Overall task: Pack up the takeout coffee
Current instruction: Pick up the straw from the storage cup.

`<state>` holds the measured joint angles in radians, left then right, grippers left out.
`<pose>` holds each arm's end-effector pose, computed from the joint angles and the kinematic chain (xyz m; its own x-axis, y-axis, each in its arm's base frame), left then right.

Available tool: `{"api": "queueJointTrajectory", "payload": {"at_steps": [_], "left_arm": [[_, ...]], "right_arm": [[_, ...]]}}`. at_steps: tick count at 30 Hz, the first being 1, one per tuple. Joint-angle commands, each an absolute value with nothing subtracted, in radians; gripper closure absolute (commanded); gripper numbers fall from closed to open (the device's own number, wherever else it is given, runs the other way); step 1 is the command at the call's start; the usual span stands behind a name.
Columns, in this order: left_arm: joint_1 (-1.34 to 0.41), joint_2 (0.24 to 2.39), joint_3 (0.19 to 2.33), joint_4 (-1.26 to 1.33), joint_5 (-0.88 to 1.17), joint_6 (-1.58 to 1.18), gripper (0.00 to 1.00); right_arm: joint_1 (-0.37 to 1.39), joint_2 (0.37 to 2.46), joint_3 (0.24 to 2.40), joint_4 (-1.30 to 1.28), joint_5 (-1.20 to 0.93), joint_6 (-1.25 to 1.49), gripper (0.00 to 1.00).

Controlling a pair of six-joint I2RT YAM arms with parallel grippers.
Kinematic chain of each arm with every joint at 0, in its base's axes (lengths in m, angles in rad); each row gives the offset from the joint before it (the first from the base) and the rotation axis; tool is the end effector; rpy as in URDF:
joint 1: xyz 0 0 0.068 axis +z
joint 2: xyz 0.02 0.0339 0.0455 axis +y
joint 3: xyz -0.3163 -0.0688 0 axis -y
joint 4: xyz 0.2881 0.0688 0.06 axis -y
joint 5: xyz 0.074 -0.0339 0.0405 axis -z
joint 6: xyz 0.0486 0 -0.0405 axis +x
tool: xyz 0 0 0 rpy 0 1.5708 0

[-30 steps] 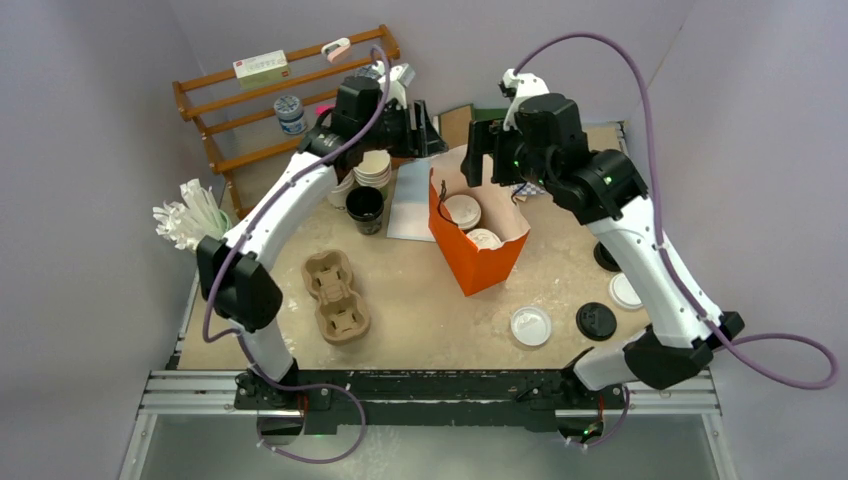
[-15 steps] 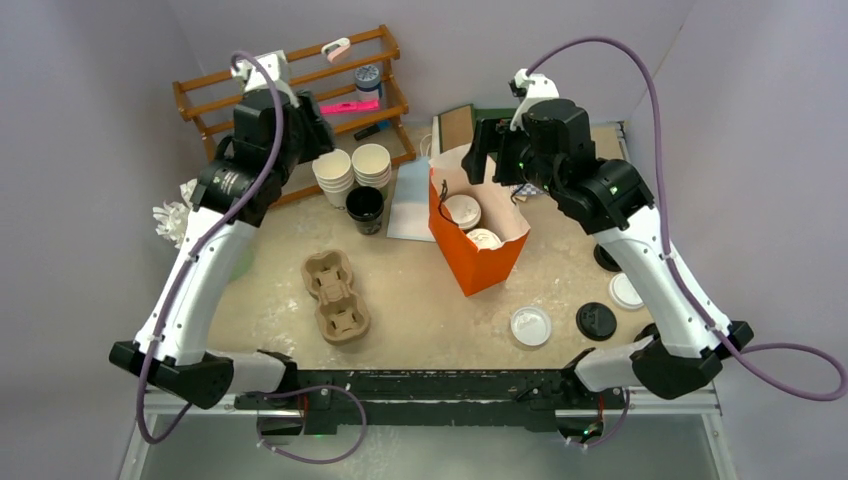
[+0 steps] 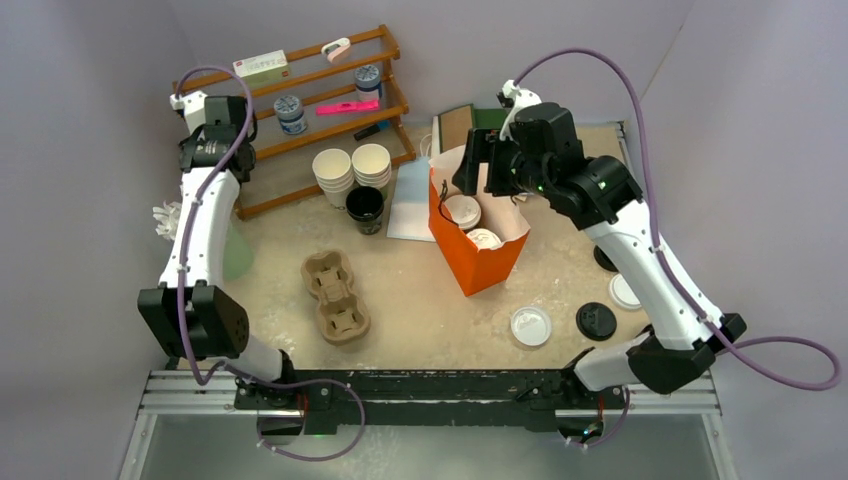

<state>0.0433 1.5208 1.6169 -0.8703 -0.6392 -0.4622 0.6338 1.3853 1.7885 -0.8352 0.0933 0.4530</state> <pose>0.3644 0.0448 0.4378 -0.4197 -0.3764 -0.8259 -0.7240 0.6877 0.0545 0.2559 0.1825 0.5414 -0.5316 0.1501 -0.8336 -0.3212 0.8749 0.3624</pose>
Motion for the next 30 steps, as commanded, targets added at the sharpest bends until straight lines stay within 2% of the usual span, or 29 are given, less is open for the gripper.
{"api": "queueJointTrajectory", "payload": {"at_steps": [1,22,30], "left_arm": [[0.098,1.537,1.574,-0.766,-0.667,-0.422,0.53],[0.15,1.576,1.538,-0.685,-0.672,-0.338,0.55],[0.157,1.578,1.529,-0.694,-0.684,-0.336,0.61]], "right_arm": [[0.635,1.4,1.884,-0.897,0.085,0.468,0.19],[0.635,1.395,1.849,-0.869,0.051,0.499,0.23],[0.635,1.408,1.849,-0.859,0.041,0.487,0.23]]}}
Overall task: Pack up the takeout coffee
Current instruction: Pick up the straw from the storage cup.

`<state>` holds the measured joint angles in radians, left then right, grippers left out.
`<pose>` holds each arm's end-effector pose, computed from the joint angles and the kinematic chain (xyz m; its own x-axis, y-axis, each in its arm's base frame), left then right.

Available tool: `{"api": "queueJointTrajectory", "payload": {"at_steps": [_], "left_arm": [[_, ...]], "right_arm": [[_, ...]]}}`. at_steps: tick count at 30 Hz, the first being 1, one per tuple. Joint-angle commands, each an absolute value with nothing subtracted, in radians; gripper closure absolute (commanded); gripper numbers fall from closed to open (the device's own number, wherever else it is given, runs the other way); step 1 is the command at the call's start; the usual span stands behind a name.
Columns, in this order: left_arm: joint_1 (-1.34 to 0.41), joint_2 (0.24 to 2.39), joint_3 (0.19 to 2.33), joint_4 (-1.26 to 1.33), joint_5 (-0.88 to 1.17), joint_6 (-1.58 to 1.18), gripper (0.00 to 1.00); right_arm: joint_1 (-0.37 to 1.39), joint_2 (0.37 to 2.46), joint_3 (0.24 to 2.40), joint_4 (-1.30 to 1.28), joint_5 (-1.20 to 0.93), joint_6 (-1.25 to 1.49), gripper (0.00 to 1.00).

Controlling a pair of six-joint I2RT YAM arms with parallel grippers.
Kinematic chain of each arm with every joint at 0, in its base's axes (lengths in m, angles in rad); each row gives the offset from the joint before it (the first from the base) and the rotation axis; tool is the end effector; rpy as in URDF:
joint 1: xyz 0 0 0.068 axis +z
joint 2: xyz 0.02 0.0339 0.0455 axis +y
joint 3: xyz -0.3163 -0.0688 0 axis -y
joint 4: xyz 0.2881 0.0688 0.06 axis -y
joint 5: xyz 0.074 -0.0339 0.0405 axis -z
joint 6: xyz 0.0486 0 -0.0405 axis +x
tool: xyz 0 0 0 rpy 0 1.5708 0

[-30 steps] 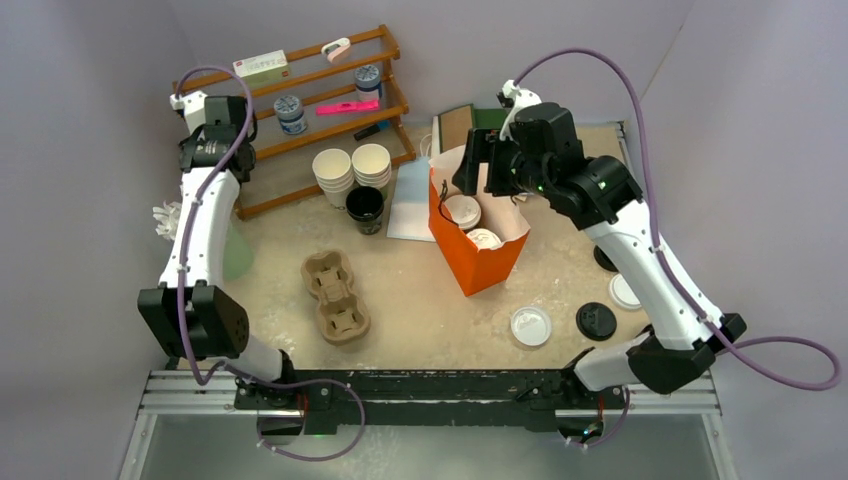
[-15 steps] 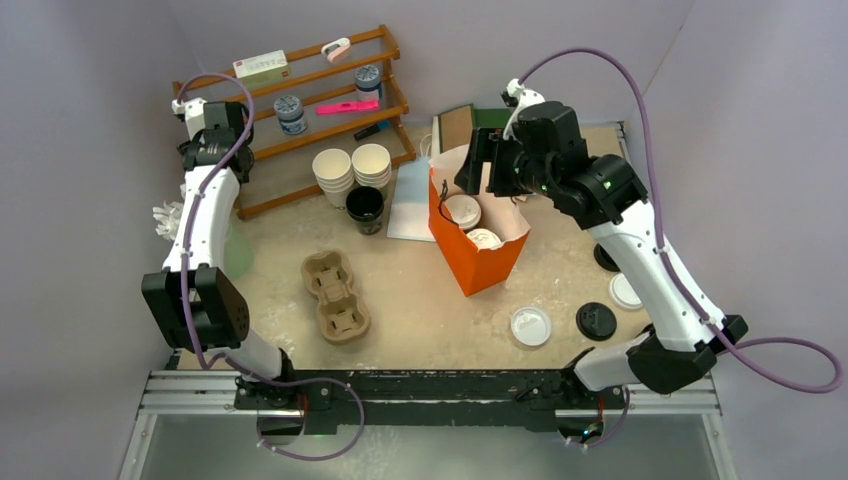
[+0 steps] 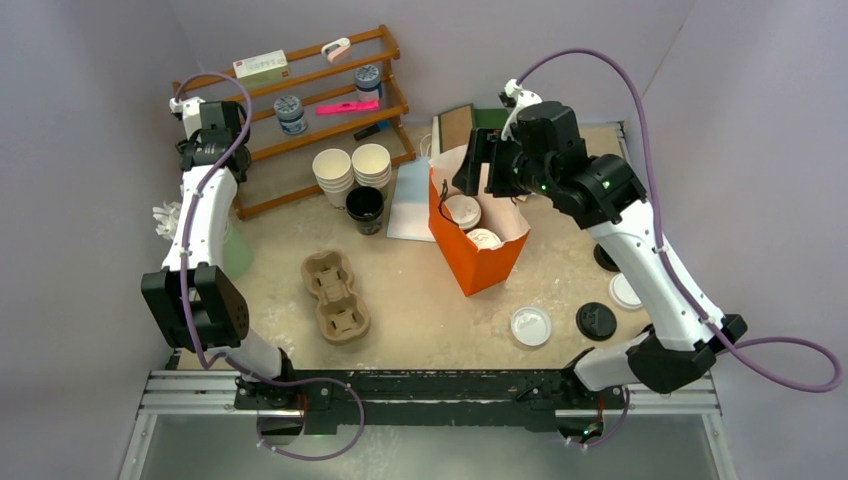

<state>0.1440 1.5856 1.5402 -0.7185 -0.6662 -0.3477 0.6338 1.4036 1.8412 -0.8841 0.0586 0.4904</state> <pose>0.3878 0.0866 0.3990 -0.4547 -0.3366 -0.8246 -0.7546 0.6374 0.1559 0.2542 0.1833 0.5489 -0.5653 0.1680 -0.8076 -0.3201 0.8576 0.4025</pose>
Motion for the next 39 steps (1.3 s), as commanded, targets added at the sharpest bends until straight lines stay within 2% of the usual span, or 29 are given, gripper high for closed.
{"api": "queueJointTrajectory", "payload": {"at_steps": [1,12,14,16,17,29,34,39], "left_arm": [[0.157,1.573,1.522,-0.69,-0.689,-0.337,0.61],[0.163,1.537,1.443,-0.646,-0.74,-0.326,0.67],[0.168,1.534,1.43,-0.64,-0.745,-0.324,0.78],[0.173,1.533,1.424,-0.637,-0.747,-0.32,0.96],[0.173,1.532,1.427,-0.64,-0.747,-0.319,1.0],[0.173,1.358,1.64,-0.769,-0.554,-0.515,1.0],[0.173,1.231,1.687,-0.676,-0.437,-0.648,1.0],[0.173,1.158,1.756,-0.557,-0.237,-0.762,1.0]], "right_arm": [[0.635,1.408,1.846,-0.855,0.039,0.487,0.23],[0.635,1.414,1.866,-0.859,0.044,0.467,0.24],[0.635,1.414,1.871,-0.861,0.048,0.467,0.24],[0.635,1.412,1.875,-0.862,0.047,0.468,0.24],[0.635,1.409,1.875,-0.864,0.048,0.468,0.24],[0.635,1.406,1.87,-0.846,0.034,0.451,0.24],[0.635,1.39,1.856,-0.842,0.02,0.442,0.24],[0.635,1.359,1.852,-0.839,0.013,0.444,0.24]]}}
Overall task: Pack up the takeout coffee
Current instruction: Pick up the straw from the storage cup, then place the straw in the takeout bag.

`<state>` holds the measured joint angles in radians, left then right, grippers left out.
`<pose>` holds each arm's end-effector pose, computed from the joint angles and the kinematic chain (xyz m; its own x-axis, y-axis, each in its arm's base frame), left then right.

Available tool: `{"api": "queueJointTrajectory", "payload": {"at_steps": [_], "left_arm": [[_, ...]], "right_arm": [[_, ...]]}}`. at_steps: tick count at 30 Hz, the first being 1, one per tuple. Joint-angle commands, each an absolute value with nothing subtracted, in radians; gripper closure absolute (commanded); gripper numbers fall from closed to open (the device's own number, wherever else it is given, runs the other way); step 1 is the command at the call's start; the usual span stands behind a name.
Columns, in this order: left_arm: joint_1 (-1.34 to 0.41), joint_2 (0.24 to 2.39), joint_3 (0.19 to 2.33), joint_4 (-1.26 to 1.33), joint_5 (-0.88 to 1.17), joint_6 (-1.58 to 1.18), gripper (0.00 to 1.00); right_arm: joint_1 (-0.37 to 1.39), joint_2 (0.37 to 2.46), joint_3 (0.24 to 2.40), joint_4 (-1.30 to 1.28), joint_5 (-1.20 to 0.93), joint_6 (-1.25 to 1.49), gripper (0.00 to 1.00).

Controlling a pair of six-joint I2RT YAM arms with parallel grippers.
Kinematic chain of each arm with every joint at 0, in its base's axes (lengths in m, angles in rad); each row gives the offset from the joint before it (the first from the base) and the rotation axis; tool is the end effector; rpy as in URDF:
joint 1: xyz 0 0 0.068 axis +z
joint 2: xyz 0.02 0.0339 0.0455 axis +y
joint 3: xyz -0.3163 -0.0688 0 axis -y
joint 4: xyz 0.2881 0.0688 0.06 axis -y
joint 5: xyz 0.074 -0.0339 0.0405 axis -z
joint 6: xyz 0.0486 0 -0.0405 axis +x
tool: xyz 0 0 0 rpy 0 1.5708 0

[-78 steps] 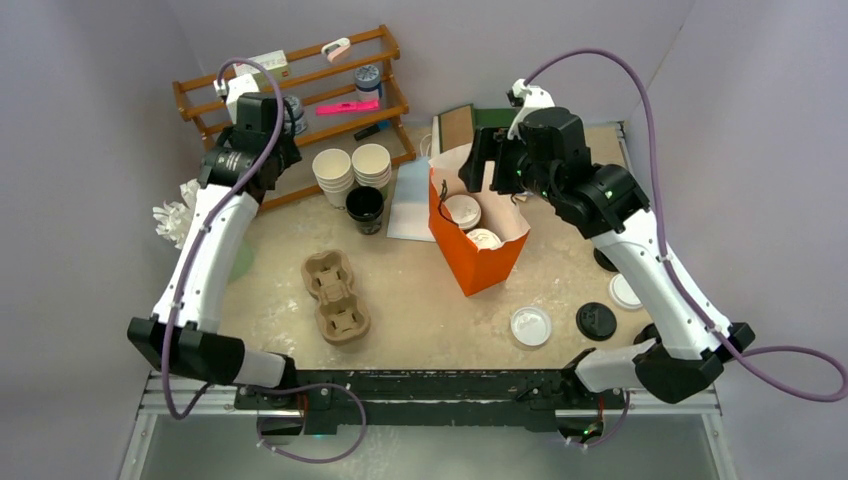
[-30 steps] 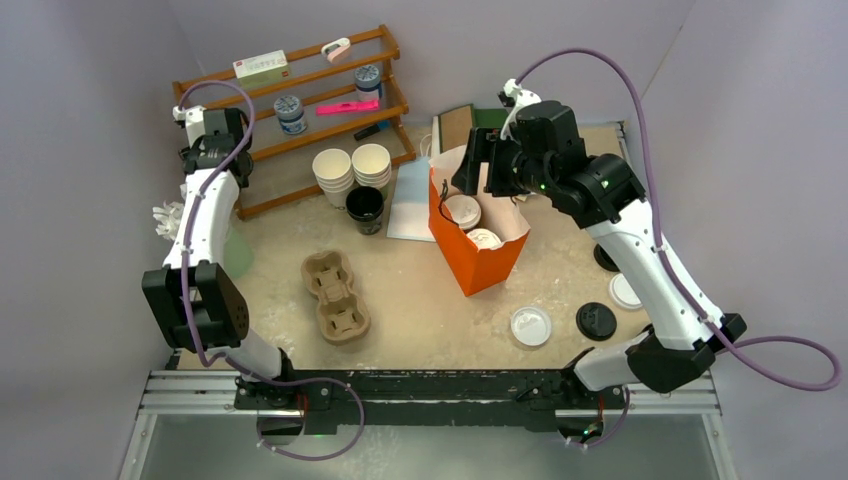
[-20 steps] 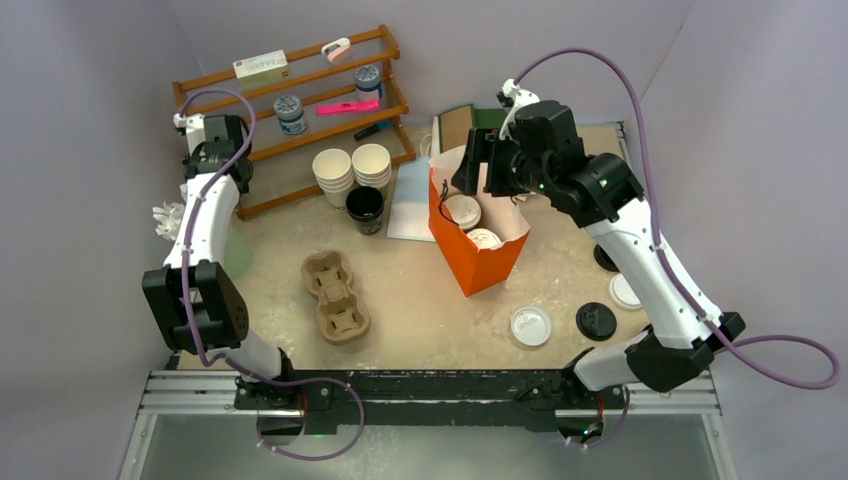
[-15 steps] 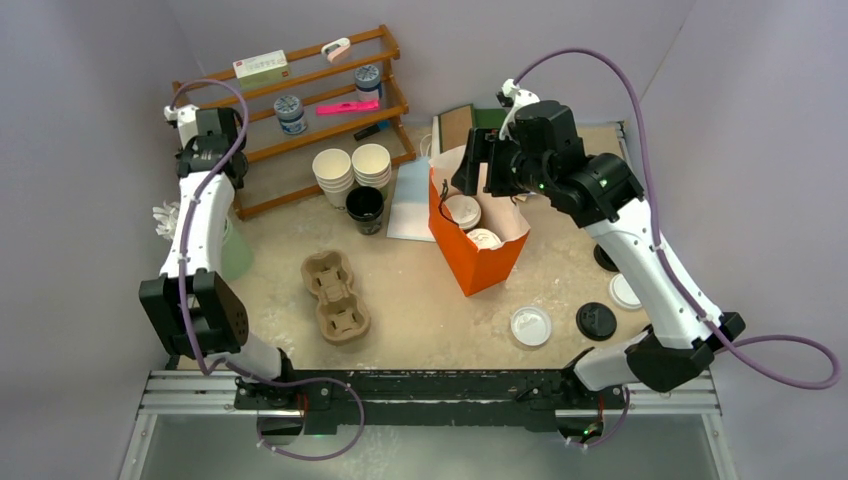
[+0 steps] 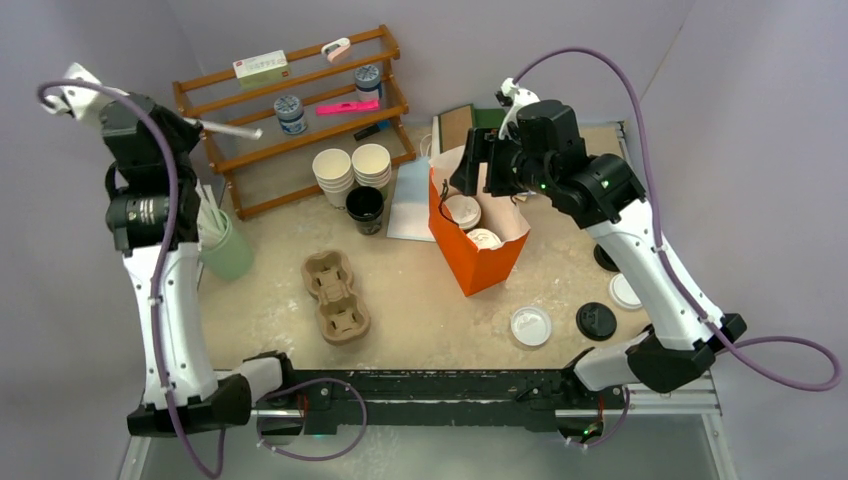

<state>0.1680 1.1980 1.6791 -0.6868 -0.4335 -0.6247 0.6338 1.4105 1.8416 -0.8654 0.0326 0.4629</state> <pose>0.2411 0.0616 0.5705 0.1625 -0.5108 -0.8442 -0.5697 0.6500 -0.5029 0.2567 0.1867 0.5491 -0.5570 0.1445 -0.8178 -0.3569 0.8475 0.3928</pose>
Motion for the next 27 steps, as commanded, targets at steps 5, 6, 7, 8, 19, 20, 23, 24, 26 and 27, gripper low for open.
{"api": "queueJointTrajectory", "payload": {"at_steps": [5,6,7,8,19,20,23,24,26,27], "left_arm": [[0.173,1.144,1.789,-0.468,0.028,-0.883,1.0],[0.173,1.148,1.796,-0.462,0.095,-0.9,1.0],[0.173,1.155,1.804,-0.462,0.18,-0.914,1.0],[0.173,1.159,1.807,-0.467,0.243,-0.929,1.0],[-0.126,1.283,1.74,-0.3,0.578,-1.031,1.0],[-0.166,1.304,1.753,-0.292,0.573,-1.017,1.0],[-0.283,1.369,1.806,-0.299,0.549,-0.976,1.0],[-0.311,1.395,1.834,-0.335,0.539,-0.952,1.0],[-0.361,1.448,1.922,-0.469,0.487,-0.873,1.0],[-0.385,1.467,1.945,-0.514,0.46,-0.828,1.0]], "right_arm": [[0.635,1.322,1.865,-0.848,0.127,0.433,0.25],[0.635,1.317,1.867,-0.851,0.176,0.43,0.25],[0.635,1.311,1.869,-0.853,0.225,0.426,0.25],[0.635,1.308,1.873,-0.858,0.293,0.423,0.26],[0.635,1.174,1.781,-0.777,0.609,0.439,0.27],[0.635,1.165,1.781,-0.775,0.616,0.435,0.27],[0.635,1.153,1.779,-0.795,0.637,0.43,0.28],[0.635,1.148,1.773,-0.795,0.639,0.428,0.28],[0.635,1.134,1.749,-0.776,0.637,0.425,0.28],[0.635,1.128,1.733,-0.762,0.634,0.425,0.28]]}}
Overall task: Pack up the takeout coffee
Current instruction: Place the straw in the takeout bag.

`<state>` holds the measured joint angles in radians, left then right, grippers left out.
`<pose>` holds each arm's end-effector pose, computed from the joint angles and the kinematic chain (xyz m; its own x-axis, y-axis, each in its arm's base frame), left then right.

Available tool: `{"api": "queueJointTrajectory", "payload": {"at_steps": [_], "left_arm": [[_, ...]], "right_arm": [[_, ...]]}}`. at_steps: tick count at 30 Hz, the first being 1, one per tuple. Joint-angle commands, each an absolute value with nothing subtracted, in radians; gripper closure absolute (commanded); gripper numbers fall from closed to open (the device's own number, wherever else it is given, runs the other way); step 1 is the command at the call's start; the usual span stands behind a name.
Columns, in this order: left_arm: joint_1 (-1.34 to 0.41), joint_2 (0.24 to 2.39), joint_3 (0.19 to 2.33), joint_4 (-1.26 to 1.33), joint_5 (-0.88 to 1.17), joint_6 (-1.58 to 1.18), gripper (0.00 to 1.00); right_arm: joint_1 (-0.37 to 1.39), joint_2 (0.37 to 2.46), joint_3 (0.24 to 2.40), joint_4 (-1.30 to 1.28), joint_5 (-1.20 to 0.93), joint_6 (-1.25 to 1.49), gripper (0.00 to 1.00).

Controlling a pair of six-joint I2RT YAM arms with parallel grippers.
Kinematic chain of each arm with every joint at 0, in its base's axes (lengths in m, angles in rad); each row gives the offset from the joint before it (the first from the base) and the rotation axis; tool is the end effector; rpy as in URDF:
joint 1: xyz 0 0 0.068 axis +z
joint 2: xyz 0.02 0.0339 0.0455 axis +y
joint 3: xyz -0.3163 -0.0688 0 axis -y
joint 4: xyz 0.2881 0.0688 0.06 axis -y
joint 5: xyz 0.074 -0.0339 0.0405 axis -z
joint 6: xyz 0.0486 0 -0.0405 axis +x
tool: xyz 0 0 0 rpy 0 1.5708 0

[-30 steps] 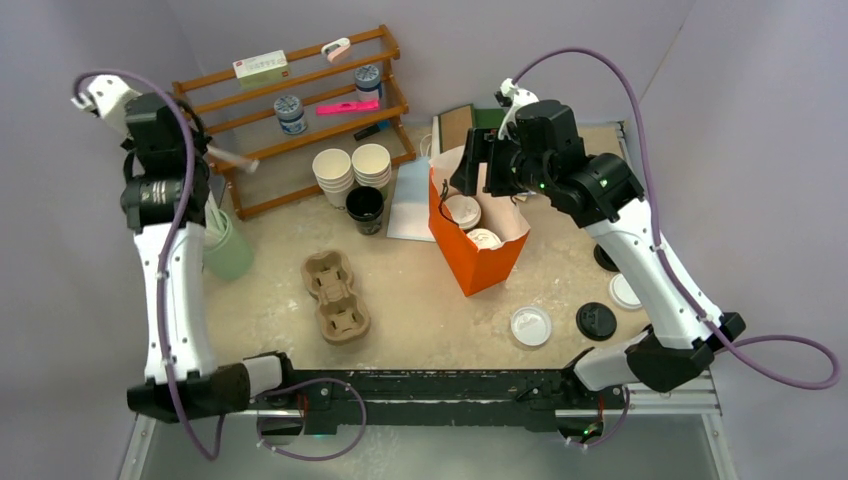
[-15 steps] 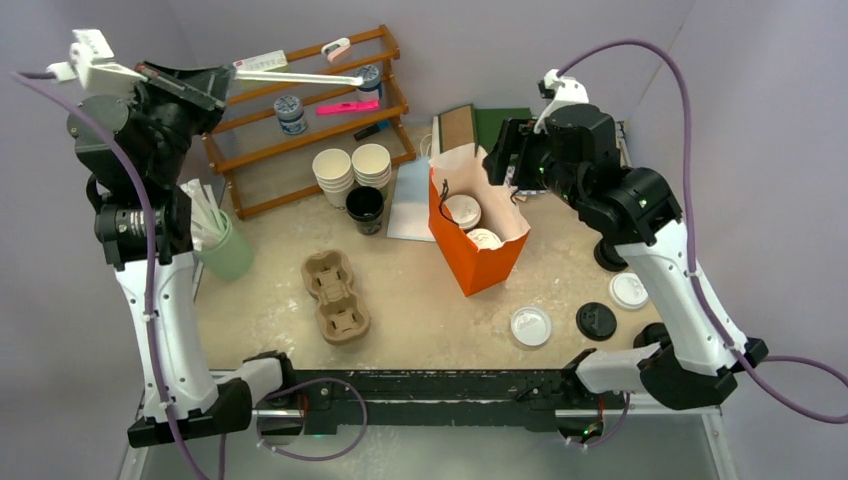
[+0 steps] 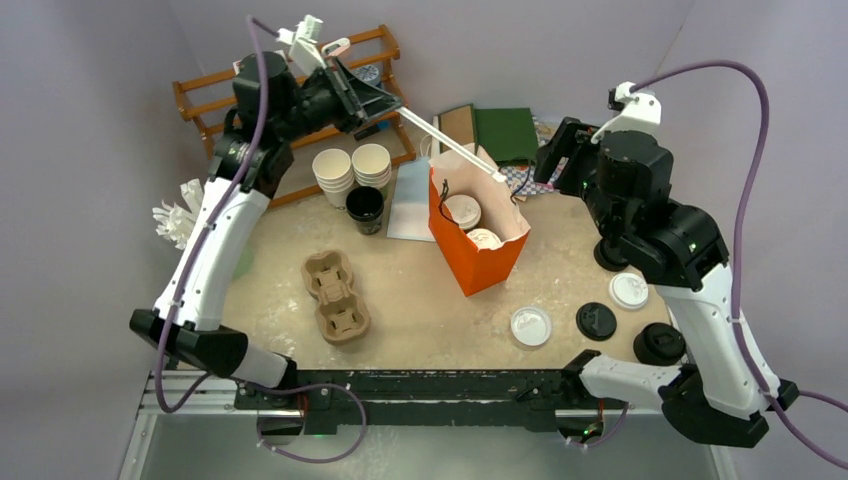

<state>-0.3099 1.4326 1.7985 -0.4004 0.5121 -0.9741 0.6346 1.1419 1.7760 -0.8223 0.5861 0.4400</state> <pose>0.3168 -0.1265 0.5819 -0.6242 -0.5573 -0.5476 0.3843 0.3913 -0.8362 0.1750 0.0954 0.5988 -0.1603 0.3226 -0.9329 0.0132 0.9457 0.3248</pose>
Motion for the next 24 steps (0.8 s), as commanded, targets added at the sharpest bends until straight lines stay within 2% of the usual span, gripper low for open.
{"api": "queueJointTrajectory", "payload": {"at_steps": [1,13,22,23,24], "left_arm": [[-0.403,1.483,1.956,-0.552,0.437,-0.799,1.0],[-0.556,1.619,2.046,-0.654,0.256,-0.635,1.0],[-0.667,1.771,2.179,-0.72,0.264,-0.603,0.98],[-0.668,1.782,2.19,-0.744,0.266,-0.61,0.68],[-0.668,1.791,2.208,-0.764,0.265,-0.609,0.44]], "right_arm": [[0.635,1.122,1.717,-0.745,0.632,0.425,0.28],[0.635,1.092,1.686,-0.717,0.632,0.406,0.28],[0.635,1.096,1.677,-0.708,0.628,0.406,0.28],[0.635,1.096,1.674,-0.705,0.625,0.406,0.27],[0.635,1.097,1.672,-0.705,0.619,0.406,0.28]]}}
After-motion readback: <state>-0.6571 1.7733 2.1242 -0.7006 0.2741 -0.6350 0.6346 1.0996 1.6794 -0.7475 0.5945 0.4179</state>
